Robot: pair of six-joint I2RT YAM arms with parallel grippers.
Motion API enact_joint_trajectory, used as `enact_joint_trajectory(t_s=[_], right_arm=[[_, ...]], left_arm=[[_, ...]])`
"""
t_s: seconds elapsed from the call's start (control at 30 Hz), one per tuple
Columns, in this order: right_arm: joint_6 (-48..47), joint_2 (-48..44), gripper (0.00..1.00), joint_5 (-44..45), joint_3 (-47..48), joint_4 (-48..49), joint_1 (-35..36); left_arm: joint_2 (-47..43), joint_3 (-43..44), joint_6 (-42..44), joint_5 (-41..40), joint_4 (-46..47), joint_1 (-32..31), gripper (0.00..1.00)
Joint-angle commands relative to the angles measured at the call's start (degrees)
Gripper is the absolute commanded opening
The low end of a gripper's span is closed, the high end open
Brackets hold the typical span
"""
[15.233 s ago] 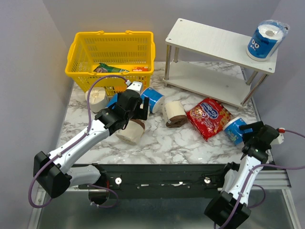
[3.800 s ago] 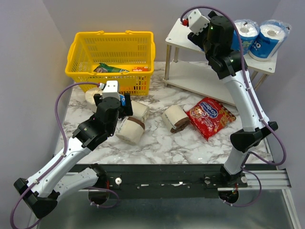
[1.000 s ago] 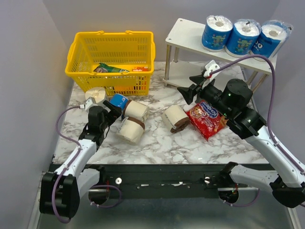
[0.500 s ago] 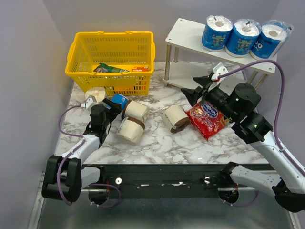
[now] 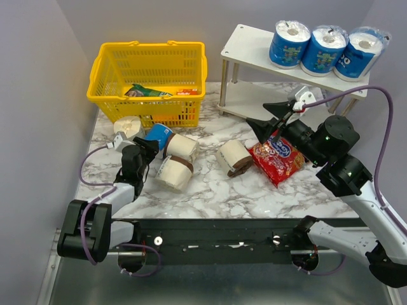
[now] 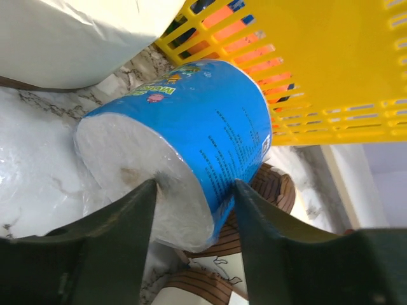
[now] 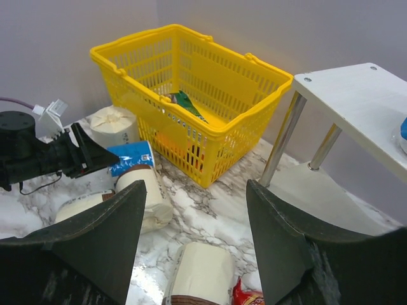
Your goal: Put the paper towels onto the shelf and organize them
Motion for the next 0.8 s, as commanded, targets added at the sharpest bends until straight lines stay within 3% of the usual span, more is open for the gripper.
enact_joint_trajectory(t_s=[0.0,0.3,0.5,0.63,0.77], right_arm=[[1.36,-0.29,0.72,-0.88,-0.71,-0.89,0.35],[0.84,-1.87,0.73,0.34,-1.95,-1.33,0.26],[0.13,-3.27,0.73,1.66,-2.65,-1.86,0.26],[-0.22,-4.68,0.73,1.84,-3.09,-2.04,0.26],[-0.48,-5.82,0.73,2.72,-3.79,-2.56,0.26]], left_arm=[[0.14,-1.93,-2.19,-3.37,6.99,0.36,0.51],[-4.08,-1.94,-2.81,-5.92,1.12,0.36,0.36],[-8.30,5.61,1.14,-8.73,-15.83,0.36,0.33],[-9.53,14.30,3.33,-10.49,-31.89,0.36,0.32],[-11.90,18.28,4.93,-10.49,-40.10,0.36,0.30]])
